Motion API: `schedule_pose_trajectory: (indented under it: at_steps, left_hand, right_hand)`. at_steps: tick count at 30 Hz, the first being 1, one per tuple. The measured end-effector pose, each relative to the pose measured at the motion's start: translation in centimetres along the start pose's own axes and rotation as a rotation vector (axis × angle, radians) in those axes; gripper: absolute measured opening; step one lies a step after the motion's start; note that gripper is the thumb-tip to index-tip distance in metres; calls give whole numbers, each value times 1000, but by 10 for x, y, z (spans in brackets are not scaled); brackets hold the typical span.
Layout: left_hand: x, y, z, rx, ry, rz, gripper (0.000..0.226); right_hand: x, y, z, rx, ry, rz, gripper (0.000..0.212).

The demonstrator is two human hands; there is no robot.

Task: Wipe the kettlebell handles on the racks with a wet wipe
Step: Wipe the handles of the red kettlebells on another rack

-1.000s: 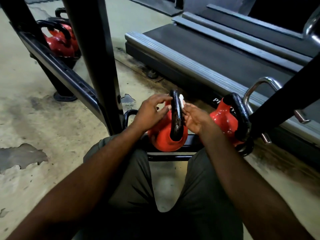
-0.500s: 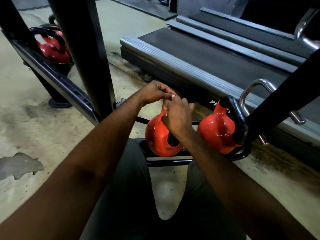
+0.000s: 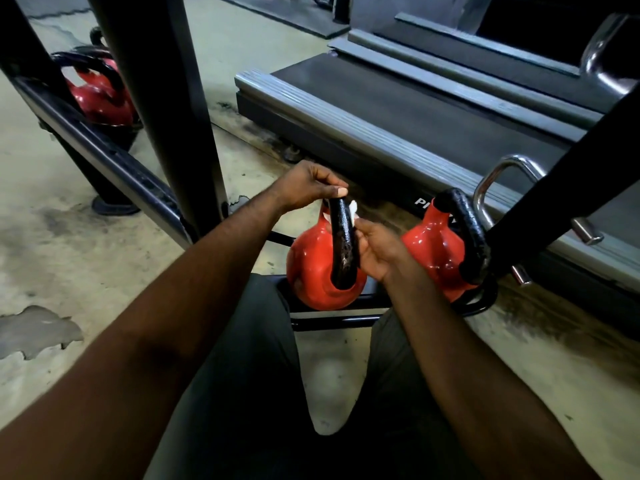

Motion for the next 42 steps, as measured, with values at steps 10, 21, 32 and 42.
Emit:
schedule_pose_trajectory:
  at_steps: [10,21,32,42]
  left_hand:
    - [-2,7,-3,-23,-13,24,20]
    - [-1,0,-7,-34,-26,-8,10]
    - [13,-12,-8,-340,-65,-166,17]
    - [-1,-3,-6,-240,-46,-60,10]
  right_hand:
    - [52,-27,22,1092,794,-396,15]
    - [85,-9,-2,1089,826,-529,10]
    - [28,13,-13,152,56,-113,19]
    - [93,-35,1,2036,1160,-132,36]
Point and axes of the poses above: each hand's wrist, its own x-axis away from the middle knuckle, its own y-axis out of the back of the hand, z = x × y, the point moved 4 cm from there along -x, towards the middle knuckle, and after that the axes turned 1 degree about -z, right-handed, at the moved point
